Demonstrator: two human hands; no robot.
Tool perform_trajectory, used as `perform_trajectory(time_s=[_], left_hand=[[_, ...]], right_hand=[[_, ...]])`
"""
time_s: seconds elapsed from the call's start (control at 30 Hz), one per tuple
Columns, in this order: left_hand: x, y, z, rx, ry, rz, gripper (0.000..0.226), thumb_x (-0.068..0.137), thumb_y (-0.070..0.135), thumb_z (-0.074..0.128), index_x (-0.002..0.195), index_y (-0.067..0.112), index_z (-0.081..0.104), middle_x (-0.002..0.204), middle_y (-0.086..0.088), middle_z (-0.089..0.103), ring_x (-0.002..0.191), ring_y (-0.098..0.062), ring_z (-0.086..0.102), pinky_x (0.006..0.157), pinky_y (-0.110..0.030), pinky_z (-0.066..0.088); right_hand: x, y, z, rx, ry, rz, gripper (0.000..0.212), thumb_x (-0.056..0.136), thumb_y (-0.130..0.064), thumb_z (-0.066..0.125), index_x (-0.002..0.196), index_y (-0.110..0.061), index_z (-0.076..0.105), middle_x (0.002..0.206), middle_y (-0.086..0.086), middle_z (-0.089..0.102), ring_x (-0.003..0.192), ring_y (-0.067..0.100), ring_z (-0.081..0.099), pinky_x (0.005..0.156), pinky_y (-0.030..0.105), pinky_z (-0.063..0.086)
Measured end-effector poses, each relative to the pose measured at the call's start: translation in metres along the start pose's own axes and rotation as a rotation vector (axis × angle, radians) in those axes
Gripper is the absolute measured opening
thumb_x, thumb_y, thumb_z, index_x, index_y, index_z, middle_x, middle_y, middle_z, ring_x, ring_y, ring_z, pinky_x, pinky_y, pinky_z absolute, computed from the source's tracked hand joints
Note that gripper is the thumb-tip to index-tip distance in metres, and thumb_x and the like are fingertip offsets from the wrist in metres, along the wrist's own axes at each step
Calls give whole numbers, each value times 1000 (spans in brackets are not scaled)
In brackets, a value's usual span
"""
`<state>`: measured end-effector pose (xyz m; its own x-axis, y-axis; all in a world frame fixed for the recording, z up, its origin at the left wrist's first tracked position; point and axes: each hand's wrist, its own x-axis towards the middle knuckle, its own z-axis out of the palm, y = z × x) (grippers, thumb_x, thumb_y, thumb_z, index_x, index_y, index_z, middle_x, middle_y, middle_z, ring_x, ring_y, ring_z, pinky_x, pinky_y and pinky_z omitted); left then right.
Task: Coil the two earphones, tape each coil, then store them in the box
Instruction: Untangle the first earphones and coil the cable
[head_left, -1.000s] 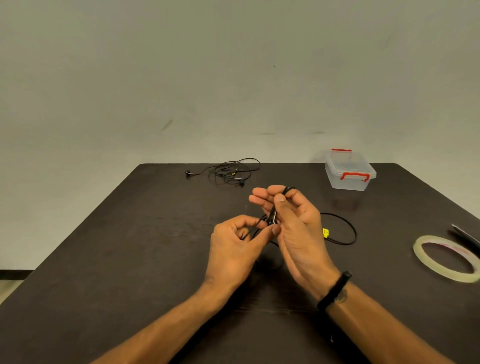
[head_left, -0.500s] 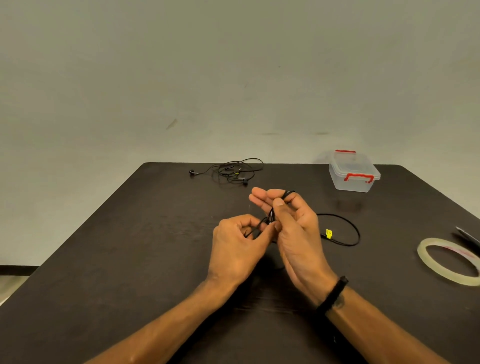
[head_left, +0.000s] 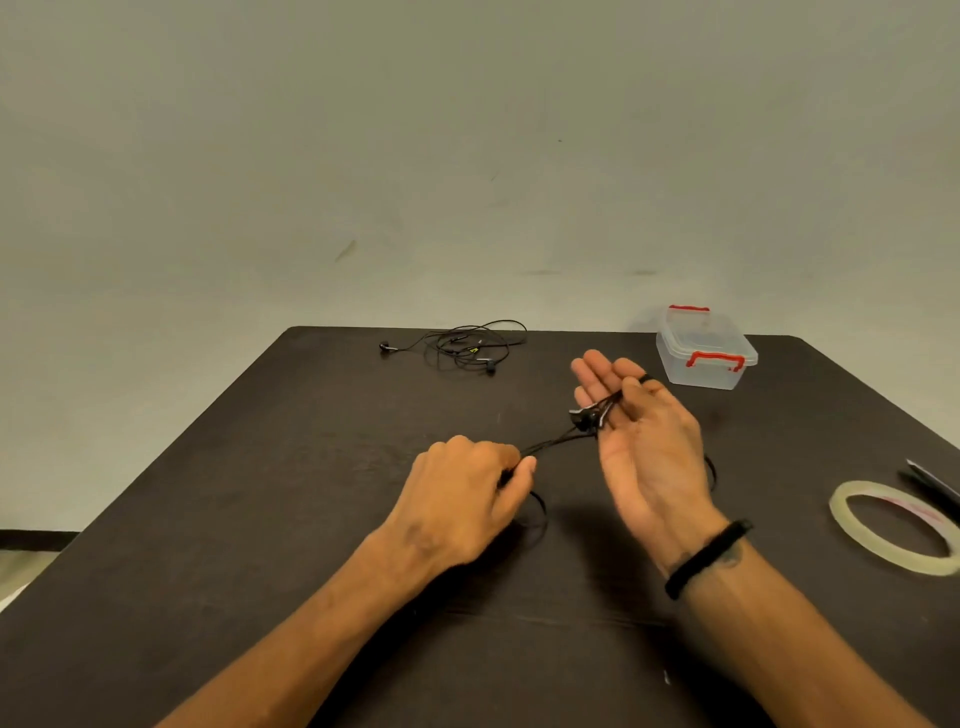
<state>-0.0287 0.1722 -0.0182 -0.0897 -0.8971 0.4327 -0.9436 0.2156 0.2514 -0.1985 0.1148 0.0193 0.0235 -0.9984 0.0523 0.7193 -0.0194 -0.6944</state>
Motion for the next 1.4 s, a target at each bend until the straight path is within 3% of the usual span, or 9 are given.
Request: perform_trajectory(time_s=[0.1,0.23,0.43,0.57,0.63,0.7,0.83,1.17,1.4], left_hand=[[0,-2,-3,-26,-57,46,51,105,50,41,63,20,42,51,2,47,54,-24,51,65,-42,55],[-5,9,-8,-44,-110,289,49,105,46,41,66,18,50,51,4,47,49,-20,46,58,-36,49],[-11,25,-13,-4,28,459,45,108,45,41,68,25,42,54,10,37,47,-18,40,49,-33,38],[-10,23,-12,-95,166,214,56,105,60,38,63,23,38,48,8,37,47,-20,44,50,-34,42],[-6,20,-11,-84,158,-26,73,101,72,26,63,17,53,47,3,49,51,-22,54,56,-37,48],[-5,14,-9,-58,185,-138,65,101,72,31,76,22,63,47,4,48,56,-21,60,59,-35,48],[-8,13,-6,-196,179,-149,22,99,56,55,111,38,53,47,7,44,50,-12,48,59,-33,45],[-12,28,3,-360,337,-194,39,86,72,64,83,34,73,42,8,46,43,-10,46,47,-25,37],[-10,21,-2,-172,400,-94,28,95,53,65,80,30,72,40,13,35,38,-6,41,48,-21,35]], right_hand=[[11,-5,-7,153,56,108,25,111,-2,34,109,-3,59,114,21,77,105,32,77,93,42,62],[11,1,-9,101,57,96,25,111,-2,35,108,-4,60,111,18,79,104,30,78,102,43,54],[0,10,-4,-44,-49,74,20,109,-2,42,108,-4,63,116,17,78,113,30,75,106,41,50],[-3,13,-1,-66,-112,88,20,109,-6,44,111,-6,63,119,16,77,115,29,74,110,41,50],[-2,10,-2,-6,-129,122,21,109,-6,43,113,-7,64,118,15,77,115,29,74,109,42,52],[-4,6,-1,59,-156,165,22,109,-6,43,113,-7,64,116,15,78,113,29,75,106,43,55],[-8,6,4,108,-207,213,24,109,-6,42,114,-7,65,116,14,77,114,29,74,104,42,55],[-21,16,8,-76,-291,125,19,108,-5,44,118,-3,60,129,21,72,125,31,69,113,42,45],[-27,15,11,-15,-305,166,22,105,1,45,118,2,63,127,25,71,124,35,69,103,36,58]])
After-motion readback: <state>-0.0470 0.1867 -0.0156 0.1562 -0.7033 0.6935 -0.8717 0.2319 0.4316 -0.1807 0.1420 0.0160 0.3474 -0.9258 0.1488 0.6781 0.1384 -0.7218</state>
